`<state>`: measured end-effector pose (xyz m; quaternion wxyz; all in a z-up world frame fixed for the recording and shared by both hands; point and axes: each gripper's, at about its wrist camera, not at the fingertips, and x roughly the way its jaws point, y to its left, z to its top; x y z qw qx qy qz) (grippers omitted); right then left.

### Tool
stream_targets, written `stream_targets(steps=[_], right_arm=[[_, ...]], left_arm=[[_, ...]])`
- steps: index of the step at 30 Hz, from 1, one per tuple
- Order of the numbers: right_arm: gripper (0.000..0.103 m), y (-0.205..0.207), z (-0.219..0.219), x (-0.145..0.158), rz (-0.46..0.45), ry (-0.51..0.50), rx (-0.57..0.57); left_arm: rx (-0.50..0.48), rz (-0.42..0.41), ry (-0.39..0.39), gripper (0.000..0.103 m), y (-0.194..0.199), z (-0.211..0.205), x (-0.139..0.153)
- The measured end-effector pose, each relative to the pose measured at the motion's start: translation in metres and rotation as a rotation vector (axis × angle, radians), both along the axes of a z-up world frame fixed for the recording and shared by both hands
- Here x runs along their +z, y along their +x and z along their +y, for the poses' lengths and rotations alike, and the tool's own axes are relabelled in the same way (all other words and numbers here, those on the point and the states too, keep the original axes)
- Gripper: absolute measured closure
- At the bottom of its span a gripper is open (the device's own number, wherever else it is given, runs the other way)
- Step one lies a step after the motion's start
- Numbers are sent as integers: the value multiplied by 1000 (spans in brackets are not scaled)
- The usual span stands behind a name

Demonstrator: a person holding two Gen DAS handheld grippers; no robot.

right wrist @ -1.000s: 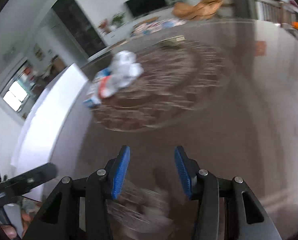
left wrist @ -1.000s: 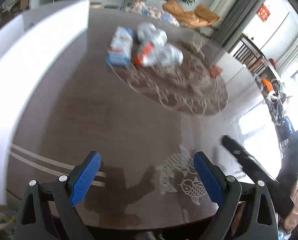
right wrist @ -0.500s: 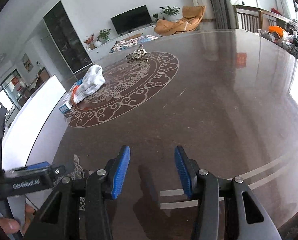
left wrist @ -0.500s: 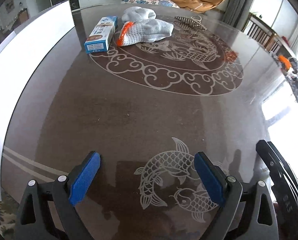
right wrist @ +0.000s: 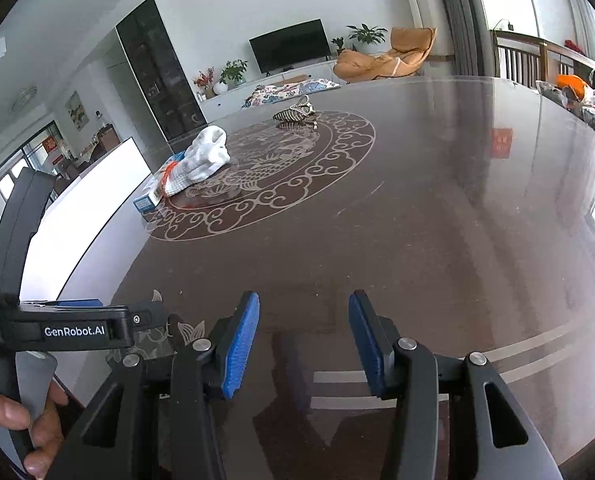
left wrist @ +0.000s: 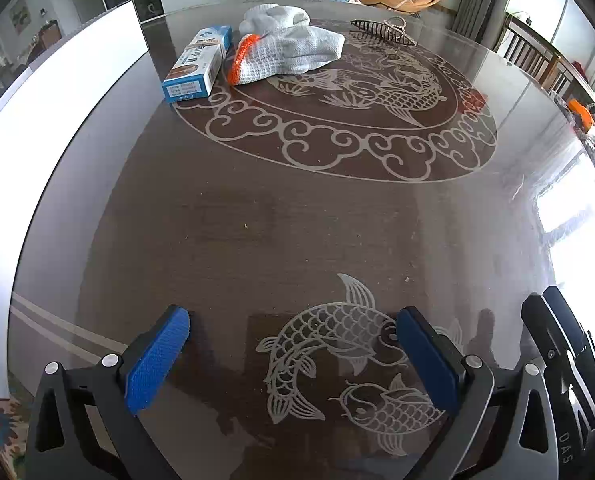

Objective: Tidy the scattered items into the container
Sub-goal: 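Withdraw both open tools from the container back to the table, then grasp a white glove with the right tool while the left tool grasps the blue-white nail cream box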

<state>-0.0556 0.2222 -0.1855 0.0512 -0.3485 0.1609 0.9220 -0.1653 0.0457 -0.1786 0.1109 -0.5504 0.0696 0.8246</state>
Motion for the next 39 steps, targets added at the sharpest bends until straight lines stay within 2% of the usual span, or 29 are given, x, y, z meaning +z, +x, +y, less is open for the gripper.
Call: stream_targets(steps=[6, 9, 16, 18, 20, 22, 24, 28, 32, 36, 39], right_arm=[[54, -1, -6, 0, -10, 45, -4], [54, -2, -8, -1, -18, 54, -9], [54, 1, 2, -1, 0, -36, -44], [54, -1, -5, 0, -24, 20, -42], [54, -6, -18, 1, -61, 118, -30], [54, -10, -30, 1, -97, 212, -18], [54, -12, -37, 1, -120, 247, 6], [52, -23, -44, 15, -112, 141, 119], [52, -54, -60, 35, -82, 140, 202], [52, -106, -63, 45, -82, -11, 247], [52, -155, -57, 46, -102, -230, 210]], left_arm=[[3, -24, -9, 0, -4, 3, -1], [-26, -30, -12, 0, -3, 2, -1], [-135, -29, -11, 0, 5, -3, 0], [-163, -14, -5, 0, 9, -6, 0], [-155, 3, 11, 0, 11, -12, 1], [-143, 10, 57, 0, 11, -21, 4], [-132, 25, 79, 0, 6, -30, 10], [-101, 56, 88, 0, -15, -51, 24], [-37, 36, 138, 0, -43, -83, 28], [25, 53, 137, 0, -62, -107, 27], [63, 46, 155, 0, -69, -120, 22]])
